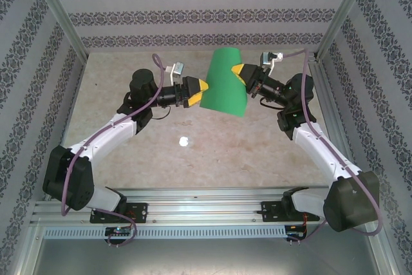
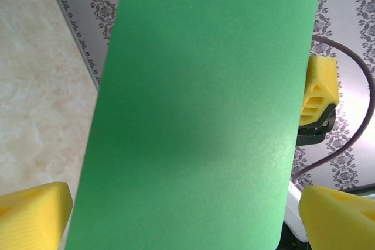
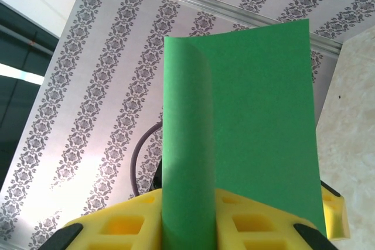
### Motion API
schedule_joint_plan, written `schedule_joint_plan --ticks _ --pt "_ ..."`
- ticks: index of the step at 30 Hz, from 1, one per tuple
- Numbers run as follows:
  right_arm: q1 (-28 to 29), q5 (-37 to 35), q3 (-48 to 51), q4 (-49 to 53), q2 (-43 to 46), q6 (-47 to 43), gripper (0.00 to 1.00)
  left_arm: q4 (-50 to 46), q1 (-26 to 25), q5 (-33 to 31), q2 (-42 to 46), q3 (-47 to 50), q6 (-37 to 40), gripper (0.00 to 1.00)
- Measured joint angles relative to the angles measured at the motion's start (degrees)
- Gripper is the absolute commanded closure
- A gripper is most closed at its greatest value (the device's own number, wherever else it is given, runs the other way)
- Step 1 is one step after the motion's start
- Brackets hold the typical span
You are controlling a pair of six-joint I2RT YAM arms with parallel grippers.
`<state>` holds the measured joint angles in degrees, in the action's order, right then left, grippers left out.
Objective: Fold a paper plane with a square sheet of paper (fold left side to right side)
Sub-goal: Place a square sheet of paper at the center of the table.
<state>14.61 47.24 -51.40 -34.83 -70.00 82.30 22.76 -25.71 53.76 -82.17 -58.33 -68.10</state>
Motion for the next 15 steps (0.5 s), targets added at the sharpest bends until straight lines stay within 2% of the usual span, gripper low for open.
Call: schedule_joint_plan --ticks 7,11,15 --pt "0.0 0.0 0.0 0.0 2.0 0.8 0.76 0.8 -0.9 0.0 -2.0 -0.2 -1.0 0.02" --pt "0.0 -0.2 0.0 0.0 2.7 0.8 0.76 2.0 -2.0 0.2 -2.8 -0.3 -1.9 0.14" --pt "0.0 -0.2 0.0 0.7 2.8 0.6 0.76 3.0 -2.5 1.0 -2.8 -1.1 -2.5 0.31"
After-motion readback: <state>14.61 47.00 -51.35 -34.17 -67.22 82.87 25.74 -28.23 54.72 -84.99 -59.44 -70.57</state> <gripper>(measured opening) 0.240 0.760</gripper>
